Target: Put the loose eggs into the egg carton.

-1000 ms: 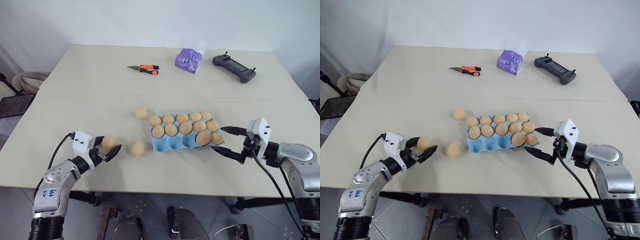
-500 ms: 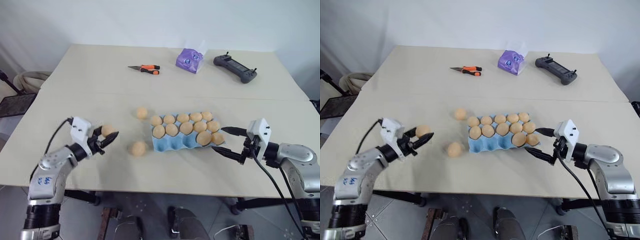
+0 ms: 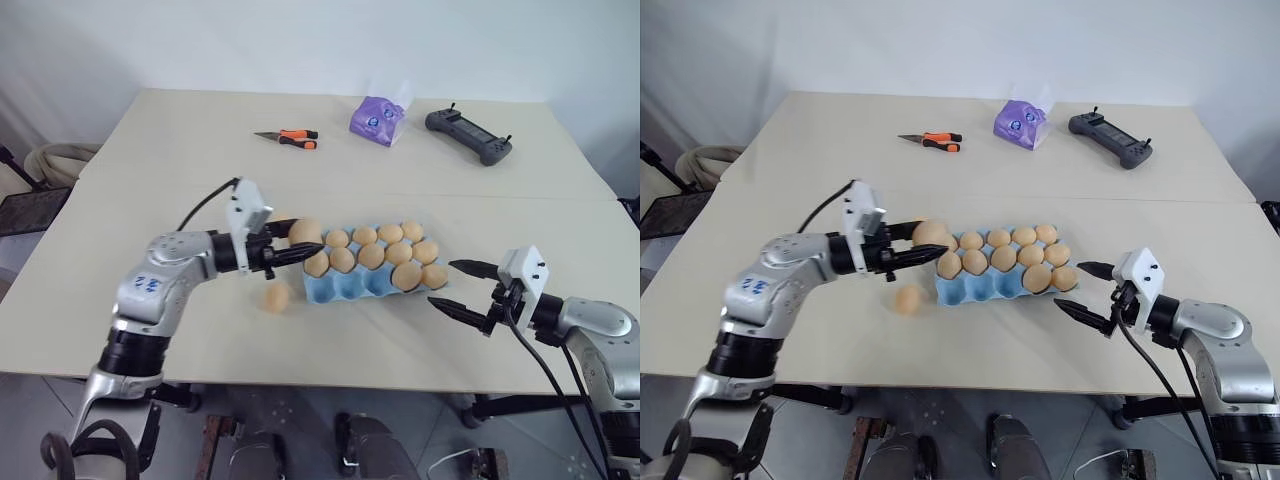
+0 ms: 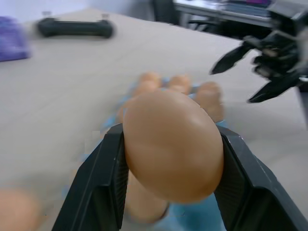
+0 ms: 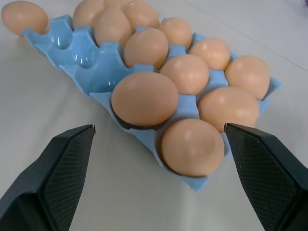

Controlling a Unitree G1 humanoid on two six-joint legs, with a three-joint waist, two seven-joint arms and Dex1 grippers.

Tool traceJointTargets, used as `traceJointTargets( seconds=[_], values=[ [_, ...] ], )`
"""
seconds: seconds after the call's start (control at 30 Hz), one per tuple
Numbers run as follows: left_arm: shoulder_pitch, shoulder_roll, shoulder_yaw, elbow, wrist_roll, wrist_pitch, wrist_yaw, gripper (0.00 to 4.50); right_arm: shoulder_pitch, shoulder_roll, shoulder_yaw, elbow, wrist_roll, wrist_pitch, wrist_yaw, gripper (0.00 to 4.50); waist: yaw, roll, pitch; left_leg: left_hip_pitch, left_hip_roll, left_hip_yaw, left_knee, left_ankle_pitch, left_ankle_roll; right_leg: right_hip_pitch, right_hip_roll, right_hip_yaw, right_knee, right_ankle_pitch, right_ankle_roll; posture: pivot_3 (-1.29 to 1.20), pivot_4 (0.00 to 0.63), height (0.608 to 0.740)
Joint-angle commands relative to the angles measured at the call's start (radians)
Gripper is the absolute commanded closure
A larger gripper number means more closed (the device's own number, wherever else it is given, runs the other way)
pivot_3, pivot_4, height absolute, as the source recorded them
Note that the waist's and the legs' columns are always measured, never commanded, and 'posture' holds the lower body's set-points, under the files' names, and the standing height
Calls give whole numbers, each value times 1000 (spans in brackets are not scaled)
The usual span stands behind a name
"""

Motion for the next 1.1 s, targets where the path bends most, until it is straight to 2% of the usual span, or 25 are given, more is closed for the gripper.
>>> traceJointTargets(
  seconds=[0.03, 0.17, 0.43, 0.6, 0.87, 0.97, 1.1],
  values=[
    [-65, -55, -59, 86, 53, -61, -19, 2206, 21, 0, -46, -56, 18, -15, -22, 0, 1, 0, 0, 0, 0, 0, 0, 0, 0, 0, 0, 0, 0, 0, 0, 0, 150, 740],
    [-123, -149, -104, 210, 100, -127, -22, 2206, 60, 8, -67, -89, 28, -14, -42, 0, 1, 0, 0, 0, 0, -1, 1, 0, 1, 0, 0, 0, 1, 0, 0, 0, 150, 740],
    [-183, -246, -153, 342, 166, -195, -60, 2206, 165, 12, -149, -189, 92, -4, -53, 0, 3, 0, 0, -1, 0, -3, 1, 0, 1, 0, 0, 0, 1, 0, 1, 0, 150, 740],
    [-193, -277, -170, 353, 182, -189, -89, 2206, 234, 6, -196, -208, 88, -8, -69, 0, 1, 0, 0, -2, -1, -4, 1, 0, 2, 0, 0, 0, 1, -1, 1, 0, 150, 740],
    [-188, -297, -197, 350, 205, -170, -119, 2206, 259, 24, -185, -235, 82, -7, -107, 0, 1, 0, 0, -1, -1, -5, 1, 1, 2, 0, 1, 0, 1, -1, 1, 0, 150, 740],
    [-188, -299, -199, 349, 208, -158, -121, 1561, 258, 26, -180, -233, 79, -7, -113, 0, 1, 0, 0, -1, -1, -5, 1, 1, 3, 0, 0, 0, 1, -1, 1, 0, 150, 740],
    [-183, -304, -190, 332, 212, -167, -107, 255, 248, 23, -172, -224, 77, -8, -114, 0, 1, 0, 0, -2, -1, -5, 1, 1, 3, 0, 0, 0, 1, -1, 1, 0, 150, 740]
  ],
)
